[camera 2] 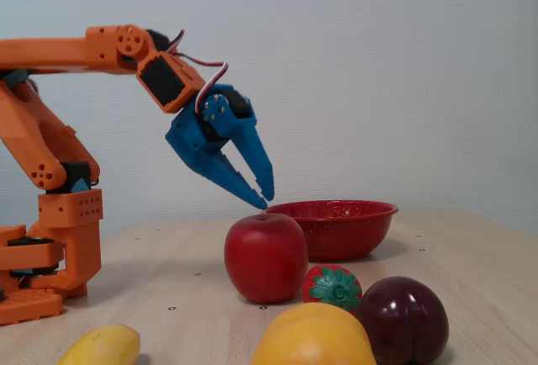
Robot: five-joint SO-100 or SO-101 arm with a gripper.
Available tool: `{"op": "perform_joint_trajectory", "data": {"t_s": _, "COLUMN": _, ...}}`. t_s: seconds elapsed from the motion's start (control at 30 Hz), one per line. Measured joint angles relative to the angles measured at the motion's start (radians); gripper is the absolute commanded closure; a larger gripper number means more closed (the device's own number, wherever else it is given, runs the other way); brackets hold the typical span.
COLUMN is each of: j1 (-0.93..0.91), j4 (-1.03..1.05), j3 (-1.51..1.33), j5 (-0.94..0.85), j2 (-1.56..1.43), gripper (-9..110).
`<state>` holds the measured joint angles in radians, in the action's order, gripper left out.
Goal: Put the banana in the red bowl.
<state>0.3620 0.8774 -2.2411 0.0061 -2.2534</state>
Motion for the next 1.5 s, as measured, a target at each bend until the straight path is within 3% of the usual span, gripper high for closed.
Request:
{"op": "perform_joint_trajectory", "data": {"t_s": 0.17, "j1": 0.124, "j4": 0.023, "j3": 0.143, "j5": 0.114, "j2": 0.156, "gripper": 101}}
{"op": "perform_joint_trajectory", "data": {"t_s": 0.47, "j1": 0.331, "j4": 0.347, "j3": 0.632, "j5": 0.368, "j2": 0.56, "gripper": 101}}
{"op": "perform_joint_trajectory", "data": {"t_s": 0.77, "j1": 0.506, "j4": 0.6, "j3": 1.158, "j5": 0.782, "j2": 0.92, "gripper": 101}}
{"op": "perform_joint_trajectory", "data": {"t_s": 1.13, "j1": 0.767, "j4": 0.772, "j3": 1.19, "j5": 1.339, "j2": 0.996, "gripper": 79}}
{"op": "perform_joint_trajectory", "data": {"t_s": 1.3, "j1": 0.876, "j4": 0.775, "j3": 1.103, "j5": 1.459, "j2": 0.991, "gripper": 61}}
{"op": "perform_joint_trajectory", "data": {"t_s": 1.5, "j1": 0.893, "j4": 0.767, "j3": 1.075, "j5": 1.537, "j2": 0.999, "gripper": 56}}
